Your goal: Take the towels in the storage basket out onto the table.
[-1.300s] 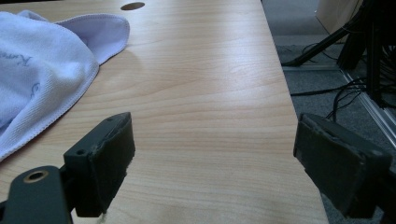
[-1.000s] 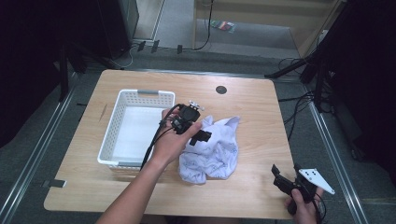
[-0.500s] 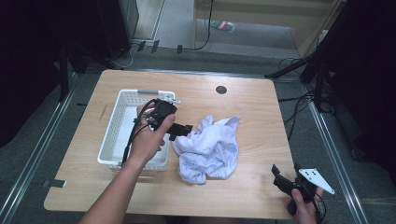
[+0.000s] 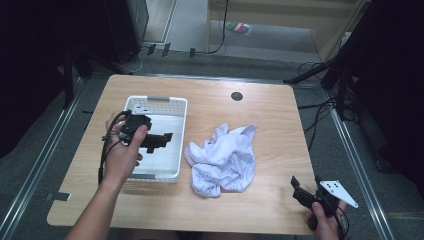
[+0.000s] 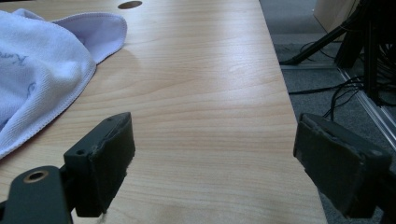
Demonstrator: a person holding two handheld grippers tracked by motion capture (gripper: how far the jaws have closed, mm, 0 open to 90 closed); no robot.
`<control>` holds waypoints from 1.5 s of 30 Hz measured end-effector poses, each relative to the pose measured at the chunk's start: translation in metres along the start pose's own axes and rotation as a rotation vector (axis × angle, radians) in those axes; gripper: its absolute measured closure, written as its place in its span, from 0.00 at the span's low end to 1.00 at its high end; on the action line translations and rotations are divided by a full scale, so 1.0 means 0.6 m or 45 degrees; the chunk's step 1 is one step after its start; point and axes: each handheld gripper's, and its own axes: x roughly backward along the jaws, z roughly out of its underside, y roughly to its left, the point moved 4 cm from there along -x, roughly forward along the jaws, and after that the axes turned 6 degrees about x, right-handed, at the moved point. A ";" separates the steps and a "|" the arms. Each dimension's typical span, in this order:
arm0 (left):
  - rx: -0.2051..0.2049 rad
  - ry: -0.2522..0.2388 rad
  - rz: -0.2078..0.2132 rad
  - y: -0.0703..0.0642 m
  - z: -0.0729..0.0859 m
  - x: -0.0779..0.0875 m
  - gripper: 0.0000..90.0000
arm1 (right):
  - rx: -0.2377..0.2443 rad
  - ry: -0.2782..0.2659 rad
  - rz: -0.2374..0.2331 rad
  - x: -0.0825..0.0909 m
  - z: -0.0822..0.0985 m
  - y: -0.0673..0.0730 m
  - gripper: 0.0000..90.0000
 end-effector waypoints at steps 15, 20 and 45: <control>0.191 -0.103 -0.102 0.137 0.095 0.079 0.24 | -0.001 0.001 0.006 0.000 0.000 0.000 0.14; 0.257 -0.131 -0.132 0.173 0.127 0.098 0.24 | 0.002 0.008 0.008 -0.001 0.000 0.000 0.14; 0.419 -0.429 -0.191 0.287 0.298 0.071 0.26 | -0.001 0.005 0.014 -0.001 0.000 -0.001 0.14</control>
